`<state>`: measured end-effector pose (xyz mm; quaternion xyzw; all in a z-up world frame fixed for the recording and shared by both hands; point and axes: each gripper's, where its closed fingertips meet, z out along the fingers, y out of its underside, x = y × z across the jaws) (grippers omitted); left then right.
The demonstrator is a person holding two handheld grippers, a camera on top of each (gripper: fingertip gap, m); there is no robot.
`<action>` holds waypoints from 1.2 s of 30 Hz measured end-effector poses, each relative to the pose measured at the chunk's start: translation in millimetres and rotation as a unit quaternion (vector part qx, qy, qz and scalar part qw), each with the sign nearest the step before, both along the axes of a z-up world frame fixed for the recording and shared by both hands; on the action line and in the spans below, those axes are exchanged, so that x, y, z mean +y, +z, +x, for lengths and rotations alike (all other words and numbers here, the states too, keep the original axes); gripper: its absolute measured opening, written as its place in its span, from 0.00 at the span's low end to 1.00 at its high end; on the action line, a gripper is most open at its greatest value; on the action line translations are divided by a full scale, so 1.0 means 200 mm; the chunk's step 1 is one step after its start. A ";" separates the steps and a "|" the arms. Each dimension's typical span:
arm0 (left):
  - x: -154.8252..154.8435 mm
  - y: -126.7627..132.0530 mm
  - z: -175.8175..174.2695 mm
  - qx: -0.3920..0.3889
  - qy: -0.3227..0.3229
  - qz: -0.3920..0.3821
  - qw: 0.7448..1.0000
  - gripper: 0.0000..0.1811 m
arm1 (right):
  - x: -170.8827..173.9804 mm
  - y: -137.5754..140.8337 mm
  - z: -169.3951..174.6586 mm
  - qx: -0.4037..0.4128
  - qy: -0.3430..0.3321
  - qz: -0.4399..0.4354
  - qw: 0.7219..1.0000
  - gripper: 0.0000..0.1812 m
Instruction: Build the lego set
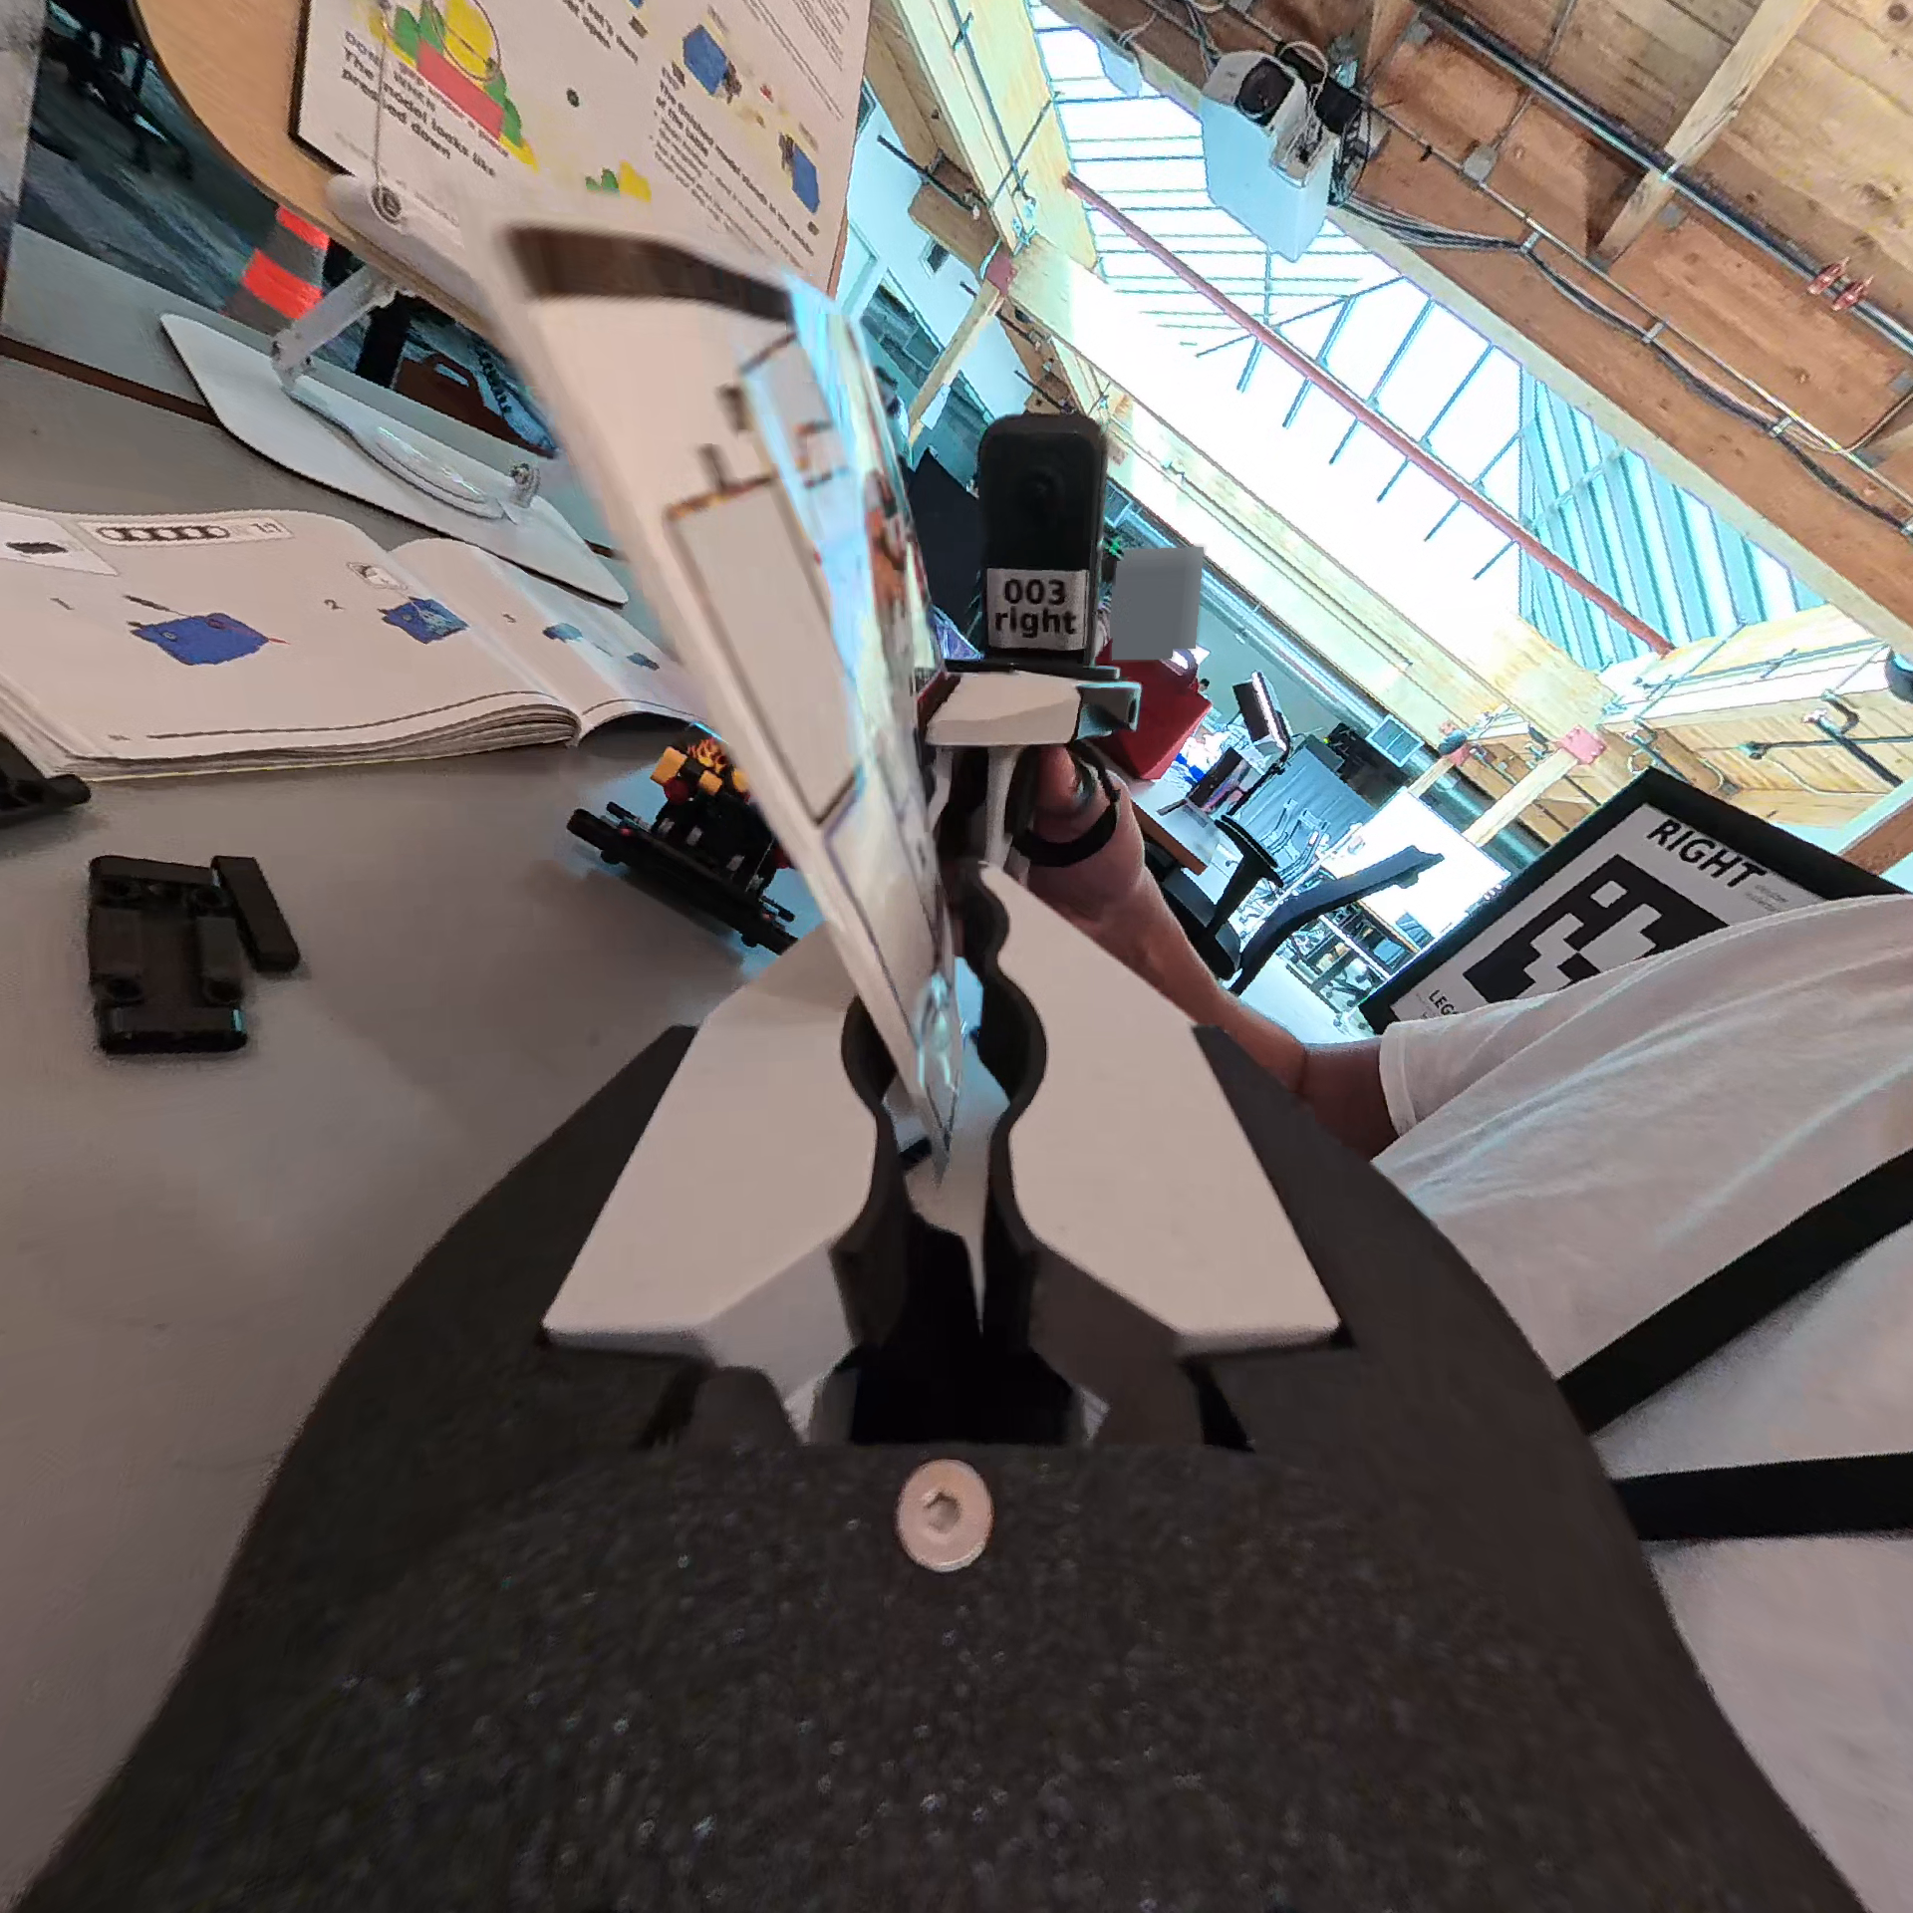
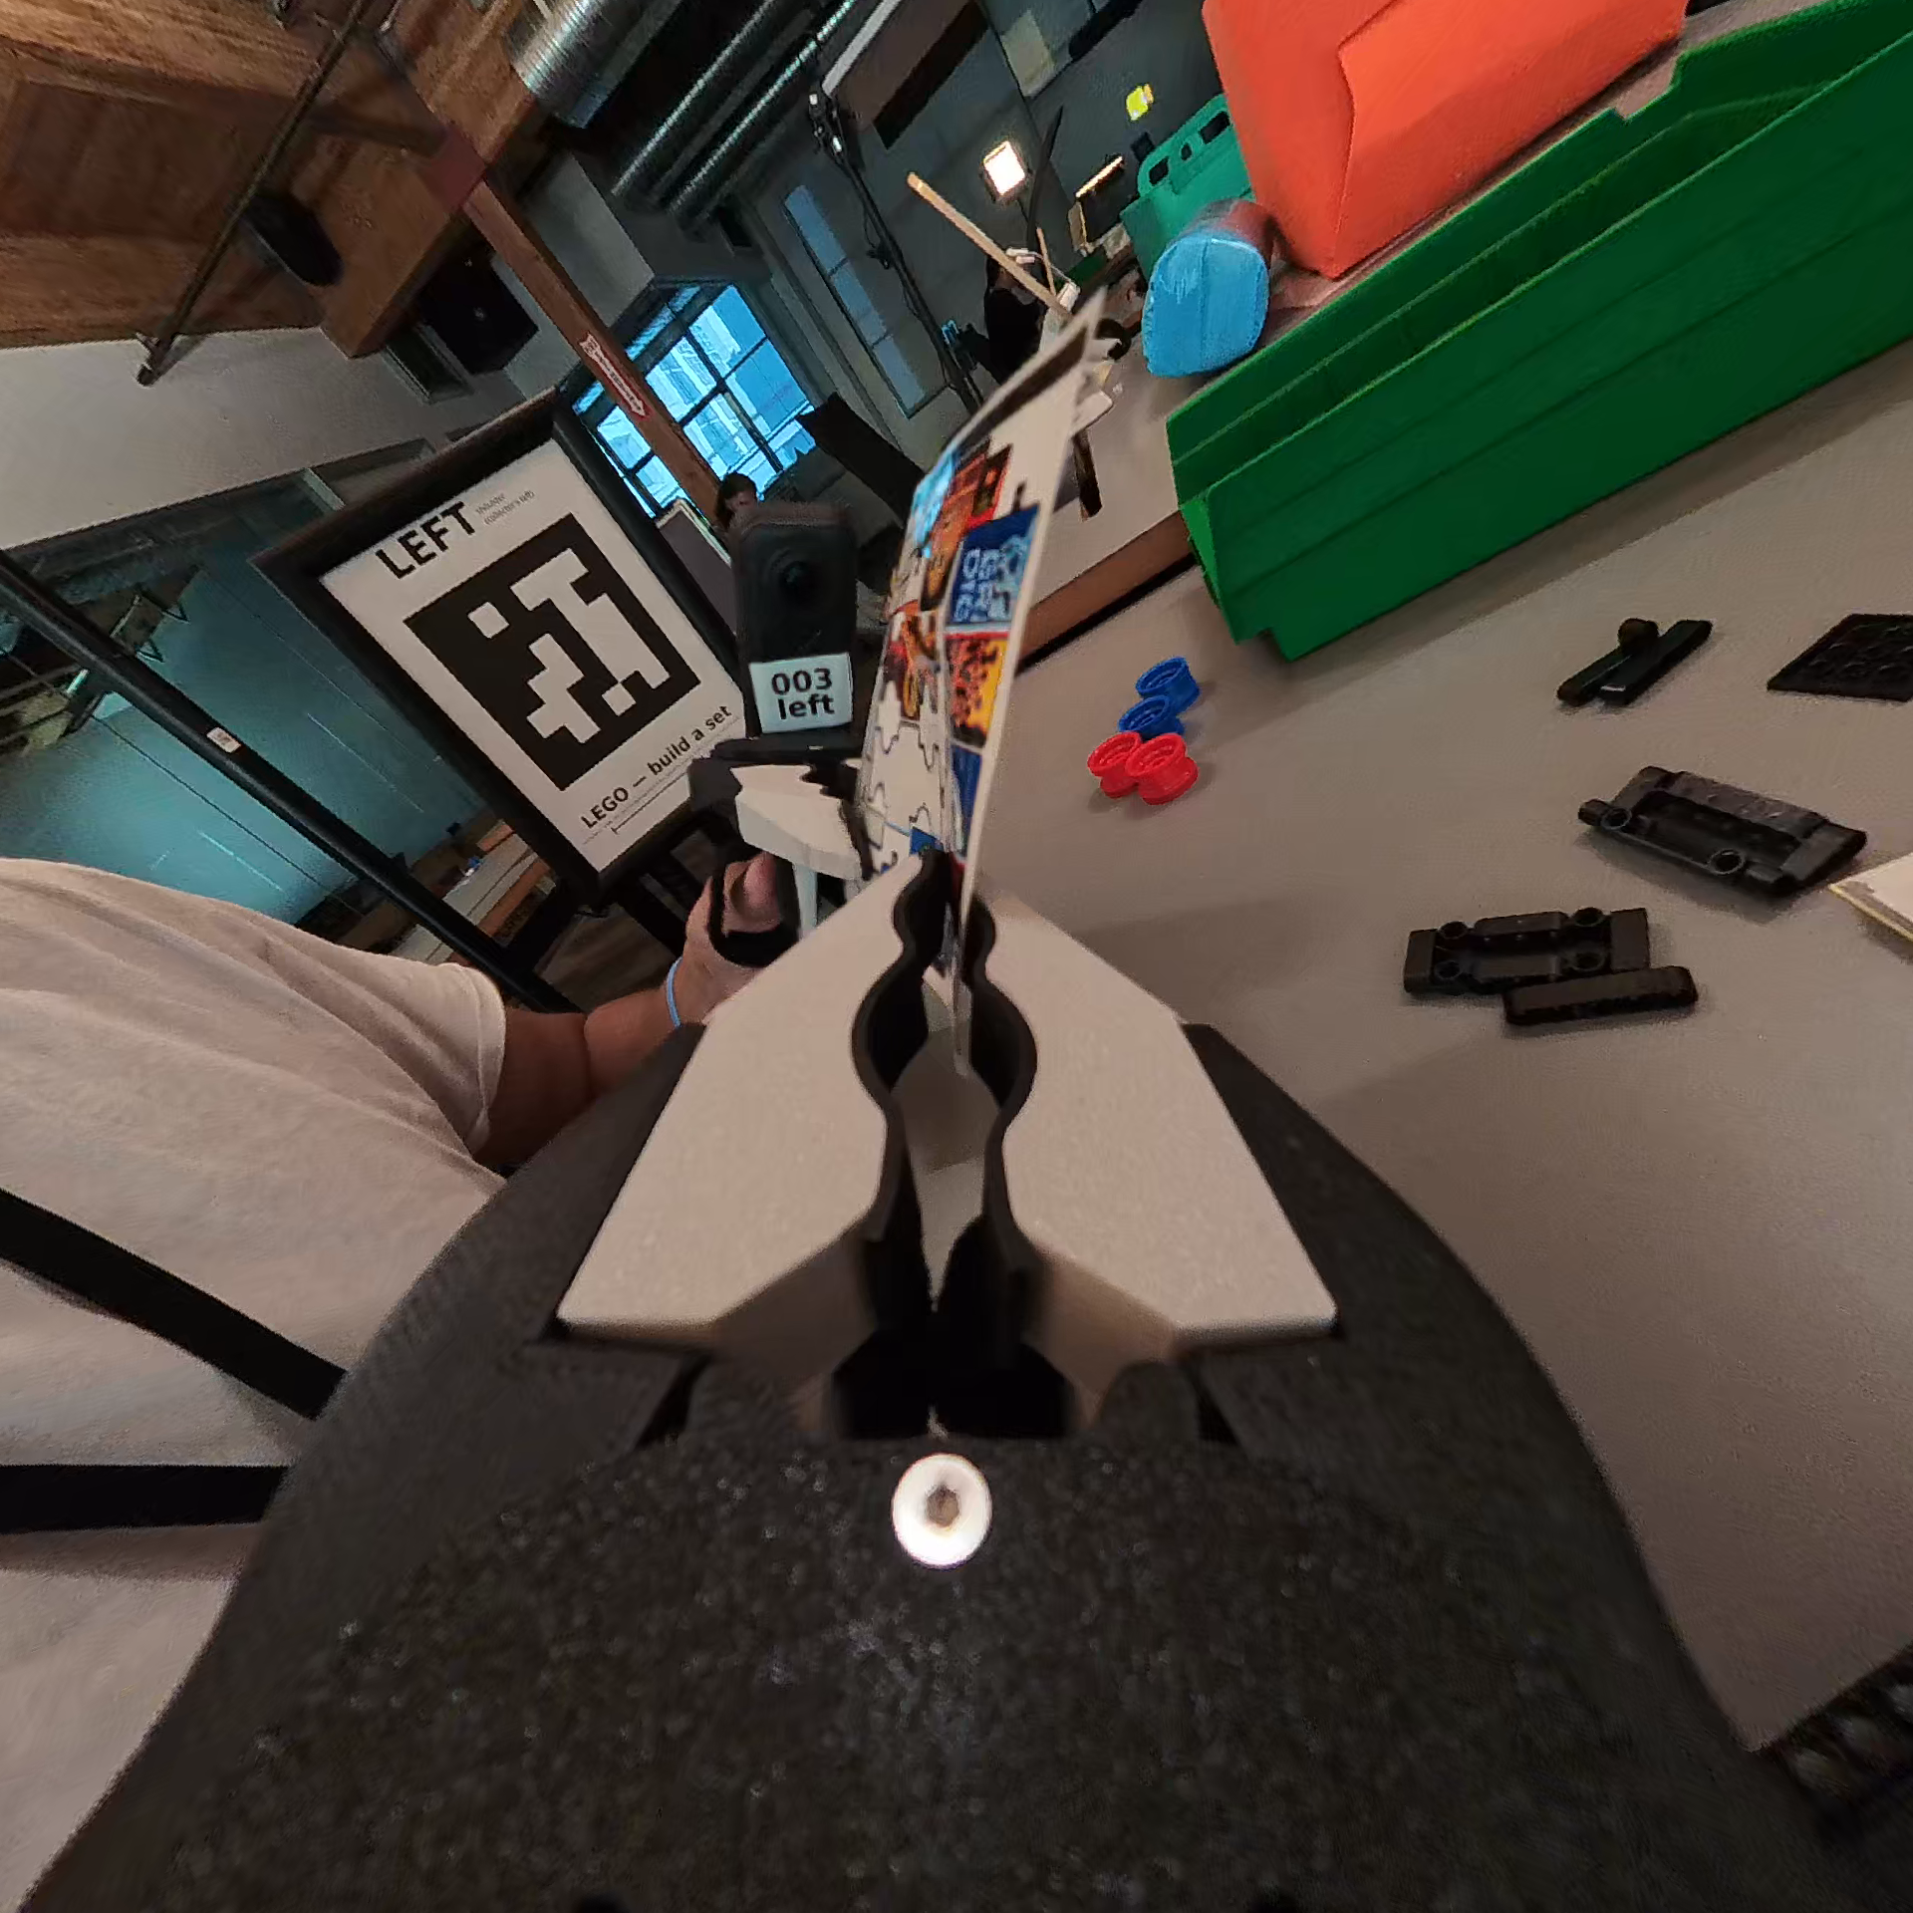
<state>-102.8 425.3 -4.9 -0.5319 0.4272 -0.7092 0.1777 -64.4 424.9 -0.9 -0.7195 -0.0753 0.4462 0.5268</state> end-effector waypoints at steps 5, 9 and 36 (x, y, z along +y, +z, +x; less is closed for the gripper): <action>-0.01 -0.02 0.00 0.003 0.009 0.013 1.000 0.00 | -0.01 0.01 -0.03 0.025 0.016 -0.004 1.000 0.00; -0.02 -0.02 -0.01 0.002 0.009 0.024 1.000 0.00 | 0.00 0.00 -0.03 0.019 0.016 -0.007 1.000 0.00; -0.13 0.12 -0.10 -0.087 -0.012 0.020 0.996 0.00 | -0.18 0.01 -0.11 0.157 0.068 -0.065 0.983 0.22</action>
